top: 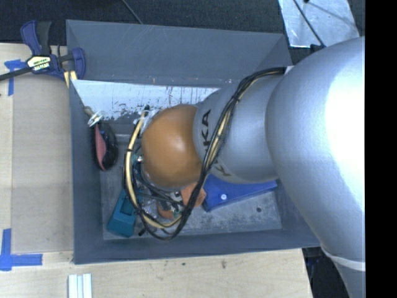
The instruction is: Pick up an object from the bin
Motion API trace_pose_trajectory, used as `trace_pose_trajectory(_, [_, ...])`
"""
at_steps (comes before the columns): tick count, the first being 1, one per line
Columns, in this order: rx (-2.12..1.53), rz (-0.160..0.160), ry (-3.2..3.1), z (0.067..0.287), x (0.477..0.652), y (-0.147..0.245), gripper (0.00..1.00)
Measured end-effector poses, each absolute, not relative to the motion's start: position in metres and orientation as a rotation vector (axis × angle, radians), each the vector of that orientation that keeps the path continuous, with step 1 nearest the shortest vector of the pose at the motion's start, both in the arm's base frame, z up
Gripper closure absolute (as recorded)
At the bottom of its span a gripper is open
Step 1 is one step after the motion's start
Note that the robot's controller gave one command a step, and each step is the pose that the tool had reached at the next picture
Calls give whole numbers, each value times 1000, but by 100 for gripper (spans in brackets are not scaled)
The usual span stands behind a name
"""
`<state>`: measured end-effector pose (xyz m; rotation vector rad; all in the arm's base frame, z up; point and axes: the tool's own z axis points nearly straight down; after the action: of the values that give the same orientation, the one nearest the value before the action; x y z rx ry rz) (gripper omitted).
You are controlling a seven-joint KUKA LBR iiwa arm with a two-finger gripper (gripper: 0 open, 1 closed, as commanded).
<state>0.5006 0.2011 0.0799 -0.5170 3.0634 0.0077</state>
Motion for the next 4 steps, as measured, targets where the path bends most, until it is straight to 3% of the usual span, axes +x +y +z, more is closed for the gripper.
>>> trace_pose_trajectory(2, [-1062,-3,2929,83,513,194,0])
trace_pose_trajectory(3, [-836,0,3012,84,509,199,0])
trace_pose_trajectory(4, [-1045,-1,2960,110,512,209,0])
